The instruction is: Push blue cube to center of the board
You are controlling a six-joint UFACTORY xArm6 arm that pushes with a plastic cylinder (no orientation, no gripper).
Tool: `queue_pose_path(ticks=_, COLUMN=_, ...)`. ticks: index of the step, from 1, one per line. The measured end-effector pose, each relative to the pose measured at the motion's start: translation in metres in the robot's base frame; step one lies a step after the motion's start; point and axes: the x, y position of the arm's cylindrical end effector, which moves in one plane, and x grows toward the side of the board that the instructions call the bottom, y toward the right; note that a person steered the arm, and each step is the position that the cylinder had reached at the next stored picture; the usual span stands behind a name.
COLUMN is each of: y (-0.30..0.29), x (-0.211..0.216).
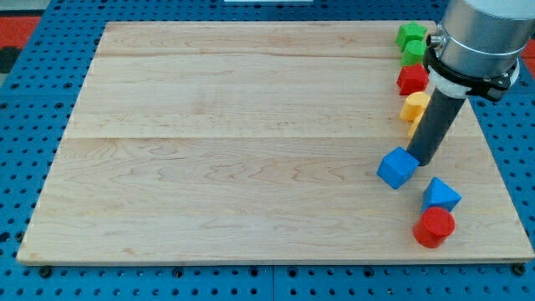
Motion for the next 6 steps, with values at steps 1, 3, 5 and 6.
queue_pose_path(ticks=1, y=0.014, x=0.001)
queue_pose_path(ticks=3, y=0.018, x=0.004)
queue_pose_path(ticks=5, y=0.004, x=0.018)
queue_pose_path(ticks=6, y=-0.059, x=0.024)
